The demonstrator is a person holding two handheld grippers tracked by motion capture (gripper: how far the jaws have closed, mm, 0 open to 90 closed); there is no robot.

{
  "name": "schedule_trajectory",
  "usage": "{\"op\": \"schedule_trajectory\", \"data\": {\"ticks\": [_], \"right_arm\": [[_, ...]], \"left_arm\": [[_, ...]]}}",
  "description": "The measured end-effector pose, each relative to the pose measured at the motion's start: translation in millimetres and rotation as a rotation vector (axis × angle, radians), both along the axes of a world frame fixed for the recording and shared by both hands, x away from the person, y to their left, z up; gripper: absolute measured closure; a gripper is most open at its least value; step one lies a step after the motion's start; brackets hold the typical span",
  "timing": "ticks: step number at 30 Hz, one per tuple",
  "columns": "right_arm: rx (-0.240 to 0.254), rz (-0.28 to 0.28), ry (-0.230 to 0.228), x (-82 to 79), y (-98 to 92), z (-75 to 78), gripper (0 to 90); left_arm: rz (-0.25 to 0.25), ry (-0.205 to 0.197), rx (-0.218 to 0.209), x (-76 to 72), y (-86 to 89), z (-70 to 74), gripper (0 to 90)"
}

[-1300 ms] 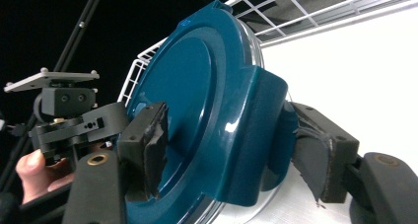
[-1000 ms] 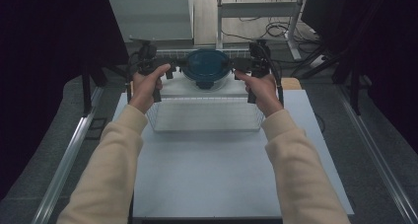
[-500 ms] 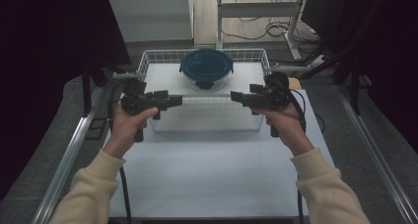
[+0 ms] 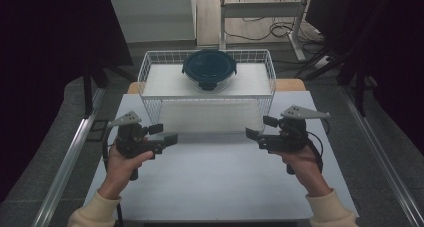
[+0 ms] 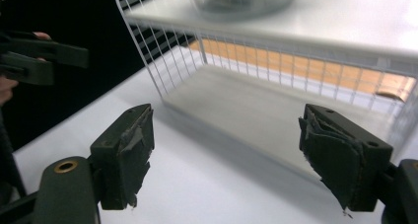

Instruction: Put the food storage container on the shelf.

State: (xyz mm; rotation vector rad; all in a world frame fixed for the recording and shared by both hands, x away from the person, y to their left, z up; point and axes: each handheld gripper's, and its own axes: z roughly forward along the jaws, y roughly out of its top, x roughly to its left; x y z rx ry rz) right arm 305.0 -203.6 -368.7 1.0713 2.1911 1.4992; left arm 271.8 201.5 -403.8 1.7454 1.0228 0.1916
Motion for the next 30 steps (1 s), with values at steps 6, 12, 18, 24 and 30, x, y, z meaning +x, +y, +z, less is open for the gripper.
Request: {"op": "schedule_trajectory", "data": {"ticks": [6,12,18,24,30], "right_arm": [[-0.035,-0.041,0.008,-18.4,-16.7,-33.9,20.9],[-0.064,-0.062,0.054,-32.1,-31.5,-65.2,20.9],[-0.106,-0.064,0.097,-35.8,-38.6,-88.7,20.9],[-0.085,-0.059,0.082,-34.4,-40.3,-84.8,20.9],[-0.1,-0.063,0.093,-32.3,-42.3,-91.9,20.9]], "left_arm": [[-0.005,0.021,0.093,-17.1,-5.1,-37.0,20.9],[0.003,0.088,0.135,-23.3,-8.8,-70.4,19.4],[0.012,0.108,0.157,-22.4,-8.4,-79.3,19.2],[0.019,0.099,0.162,-22.7,-8.6,-79.7,19.0],[0.01,0.09,0.171,-22.3,-10.2,-80.0,18.3]]}}
